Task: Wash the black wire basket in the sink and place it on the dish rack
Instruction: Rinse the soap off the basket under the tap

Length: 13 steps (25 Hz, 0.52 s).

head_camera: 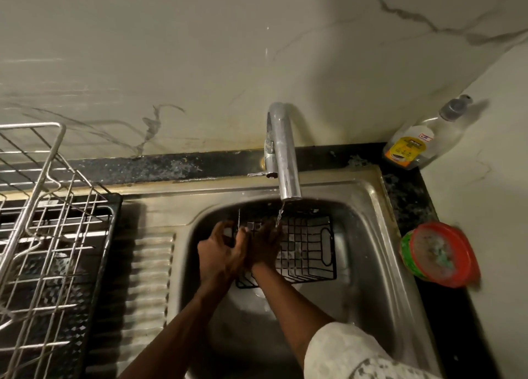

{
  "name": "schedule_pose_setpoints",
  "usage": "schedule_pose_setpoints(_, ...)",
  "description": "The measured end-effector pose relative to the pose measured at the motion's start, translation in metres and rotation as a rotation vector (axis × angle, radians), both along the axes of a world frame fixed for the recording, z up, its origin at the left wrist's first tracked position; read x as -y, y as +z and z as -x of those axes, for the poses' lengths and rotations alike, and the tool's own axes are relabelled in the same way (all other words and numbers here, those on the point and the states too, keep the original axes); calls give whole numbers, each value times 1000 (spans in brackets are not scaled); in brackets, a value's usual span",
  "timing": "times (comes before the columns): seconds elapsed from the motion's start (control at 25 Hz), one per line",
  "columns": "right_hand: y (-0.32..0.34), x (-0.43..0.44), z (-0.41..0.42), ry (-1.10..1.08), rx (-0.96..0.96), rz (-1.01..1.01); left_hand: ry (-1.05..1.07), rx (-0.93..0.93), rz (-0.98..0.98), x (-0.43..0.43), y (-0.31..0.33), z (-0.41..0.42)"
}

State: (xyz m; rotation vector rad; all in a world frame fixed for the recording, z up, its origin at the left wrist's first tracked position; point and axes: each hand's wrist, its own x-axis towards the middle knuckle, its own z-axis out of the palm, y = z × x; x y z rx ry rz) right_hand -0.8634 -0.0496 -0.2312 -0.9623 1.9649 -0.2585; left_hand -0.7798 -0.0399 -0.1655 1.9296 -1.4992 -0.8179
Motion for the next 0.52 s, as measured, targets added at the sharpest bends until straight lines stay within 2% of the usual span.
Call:
schedule_pose_setpoints(0.08, 4, -7, 11, -150, 34, 84, -11, 11, -22, -6, 2, 10)
schedule_pose_setpoints(0.12, 6, -7, 21, -259, 33, 62, 4, -1, -18, -7, 2, 14)
schedule_pose_setpoints(0.24, -4, -7, 64, -486, -10, -191, 38, -52, -32, -3, 0, 18)
schedule_pose_setpoints(0.32, -1, -2, 64, -502, 61, -229, 47, -80, -30, -1, 3, 20)
schedule_pose_setpoints(0.52, 24, 19, 8, -357, 217, 85, 49, -158, 71, 8, 15, 26)
